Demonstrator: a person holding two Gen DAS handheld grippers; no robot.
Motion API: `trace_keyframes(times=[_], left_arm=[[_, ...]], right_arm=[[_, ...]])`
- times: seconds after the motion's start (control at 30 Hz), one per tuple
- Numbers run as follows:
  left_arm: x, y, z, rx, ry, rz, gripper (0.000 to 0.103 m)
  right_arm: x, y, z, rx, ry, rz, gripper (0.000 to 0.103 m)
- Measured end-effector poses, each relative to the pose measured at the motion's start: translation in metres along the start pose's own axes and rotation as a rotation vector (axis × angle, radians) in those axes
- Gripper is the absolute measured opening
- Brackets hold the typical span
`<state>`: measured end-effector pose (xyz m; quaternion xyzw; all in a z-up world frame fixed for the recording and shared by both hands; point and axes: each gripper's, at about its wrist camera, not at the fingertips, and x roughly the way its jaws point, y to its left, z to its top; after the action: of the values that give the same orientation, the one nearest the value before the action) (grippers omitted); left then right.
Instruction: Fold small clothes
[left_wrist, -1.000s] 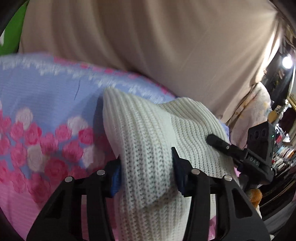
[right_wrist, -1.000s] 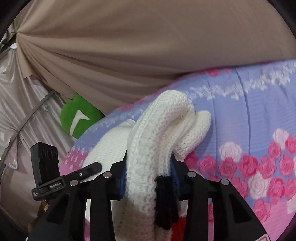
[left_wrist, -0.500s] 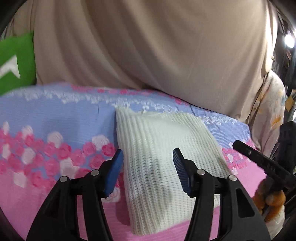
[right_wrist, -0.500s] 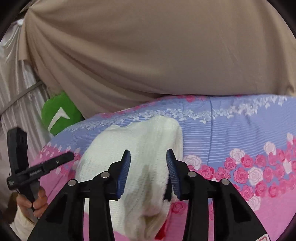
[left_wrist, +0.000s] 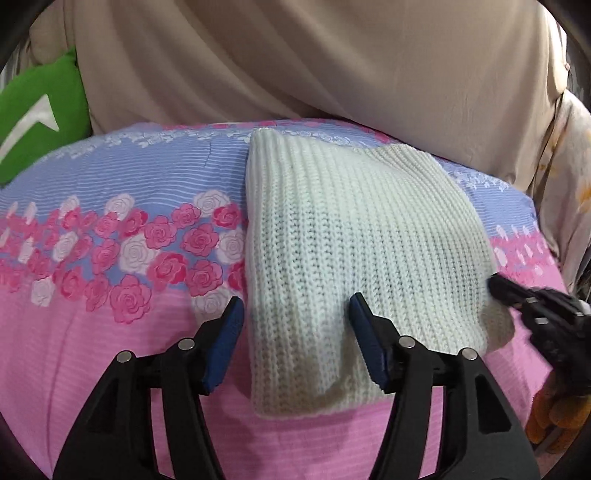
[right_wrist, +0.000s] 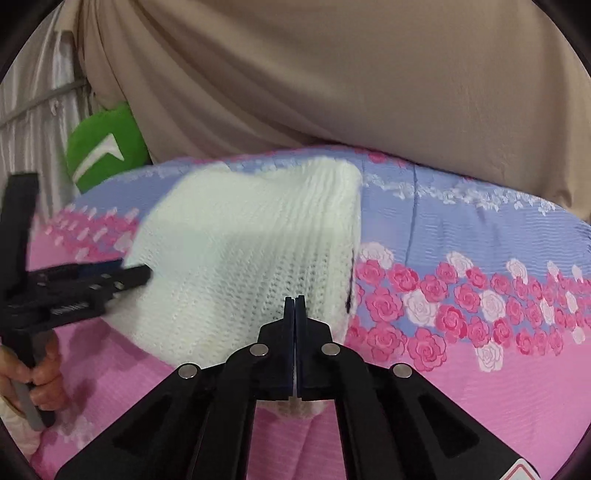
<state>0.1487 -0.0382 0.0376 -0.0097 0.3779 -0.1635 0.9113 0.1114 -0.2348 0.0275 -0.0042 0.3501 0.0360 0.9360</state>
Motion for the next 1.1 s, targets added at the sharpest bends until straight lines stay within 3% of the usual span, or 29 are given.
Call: trace_keyframes(times=[0.1, 0.13, 0.2, 0.23, 0.27, 0.4, 0.47, 0.6, 0.8, 1.1], left_arm=[[-0.012, -0.006, -0.007, 0.022, -0.004, 0.051, 0.061], [-0.014, -0.009, -0.01, 0.029, -0.015, 0.075, 0.066], [-0.025, -0.012, -0.02, 0.021, -0.051, 0.113, 0.091], [-0.031, -0.013, -0.025, 0.011, -0.071, 0.128, 0.094], [-0.036, -0.016, -0.03, 0.002, -0.087, 0.143, 0.095], [-0.044, -0.029, -0.051, 0.022, -0.105, 0.182, 0.096], [-0.046, -0.036, -0.062, 0.036, -0.094, 0.191, 0.096], [-0.052, -0.037, -0.074, -0.025, -0.092, 0.159, 0.096], [-0.054, -0.039, -0.085, -0.001, -0.1, 0.236, 0.096], [-0.054, -0.048, -0.088, 0.035, -0.106, 0.273, 0.096]], right_arm=[[-0.017, 0.004, -0.002, 0.049, -0.052, -0.004, 0.0], [-0.026, 0.008, -0.003, 0.058, -0.075, 0.001, 0.009], [-0.046, 0.019, -0.01, 0.063, -0.12, 0.005, 0.044], [-0.054, 0.025, -0.019, 0.064, -0.146, -0.007, 0.074], [-0.06, 0.029, -0.028, 0.06, -0.168, -0.017, 0.081], [-0.06, 0.042, -0.058, 0.038, -0.145, -0.099, 0.087], [-0.058, 0.041, -0.066, 0.061, -0.094, -0.094, 0.087], [-0.064, 0.036, -0.076, 0.107, -0.093, -0.112, 0.087], [-0.073, 0.021, -0.086, 0.211, -0.107, -0.123, 0.087], [-0.069, 0.031, -0.085, 0.157, -0.088, -0.115, 0.087]])
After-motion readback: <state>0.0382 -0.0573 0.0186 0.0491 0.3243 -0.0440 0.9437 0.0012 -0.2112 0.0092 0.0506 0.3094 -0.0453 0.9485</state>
